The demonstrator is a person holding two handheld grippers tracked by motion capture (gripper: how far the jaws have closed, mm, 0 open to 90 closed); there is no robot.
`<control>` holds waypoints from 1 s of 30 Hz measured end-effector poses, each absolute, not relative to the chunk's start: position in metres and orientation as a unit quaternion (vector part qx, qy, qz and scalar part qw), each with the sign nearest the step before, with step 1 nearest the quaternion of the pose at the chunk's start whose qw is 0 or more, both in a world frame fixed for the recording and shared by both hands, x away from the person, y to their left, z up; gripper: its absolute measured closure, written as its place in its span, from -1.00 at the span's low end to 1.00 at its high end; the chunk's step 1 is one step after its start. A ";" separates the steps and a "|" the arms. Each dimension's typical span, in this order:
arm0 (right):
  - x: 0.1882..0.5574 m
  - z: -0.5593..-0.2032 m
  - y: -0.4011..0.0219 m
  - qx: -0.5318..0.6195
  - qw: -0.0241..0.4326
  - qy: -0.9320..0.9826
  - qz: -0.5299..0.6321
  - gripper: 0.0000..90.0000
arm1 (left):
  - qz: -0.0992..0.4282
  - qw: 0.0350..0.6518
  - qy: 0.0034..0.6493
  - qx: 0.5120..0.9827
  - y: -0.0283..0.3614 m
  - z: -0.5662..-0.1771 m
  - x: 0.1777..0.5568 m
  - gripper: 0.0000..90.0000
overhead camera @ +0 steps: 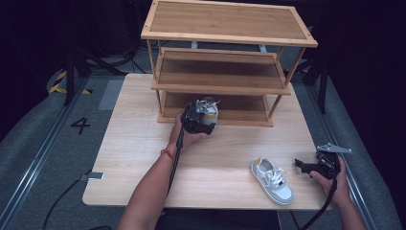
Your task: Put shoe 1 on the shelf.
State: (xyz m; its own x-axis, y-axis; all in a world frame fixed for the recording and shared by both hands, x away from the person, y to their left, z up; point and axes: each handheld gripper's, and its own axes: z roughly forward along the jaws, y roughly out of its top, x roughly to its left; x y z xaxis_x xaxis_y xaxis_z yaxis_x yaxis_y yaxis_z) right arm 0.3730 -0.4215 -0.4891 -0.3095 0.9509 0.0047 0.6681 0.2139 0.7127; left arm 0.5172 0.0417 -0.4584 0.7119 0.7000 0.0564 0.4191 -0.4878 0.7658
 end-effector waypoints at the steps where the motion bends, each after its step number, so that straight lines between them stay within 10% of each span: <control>1: 0.373 -0.489 -0.421 0.543 0.225 0.745 0.315 -0.99 | 0.188 0.375 0.330 0.846 0.042 -0.458 0.521 -0.62; 15: 0.373 -0.489 -0.421 0.543 0.224 0.745 0.315 -0.99 | 0.184 0.363 0.296 0.864 0.054 -0.453 0.565 -0.45; 30: 0.373 -0.489 -0.422 0.540 0.223 0.748 0.315 -0.99 | 0.156 0.352 0.305 0.871 0.062 -0.452 0.523 -0.54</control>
State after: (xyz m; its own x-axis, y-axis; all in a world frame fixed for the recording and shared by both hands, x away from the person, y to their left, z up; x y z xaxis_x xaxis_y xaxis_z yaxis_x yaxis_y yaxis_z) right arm 0.3733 -0.4221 -0.4892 -0.3182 0.9480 0.0063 0.6675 0.2193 0.7115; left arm 0.5231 0.0618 -0.4518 0.7661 0.6403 0.0564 0.4211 -0.5662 0.7086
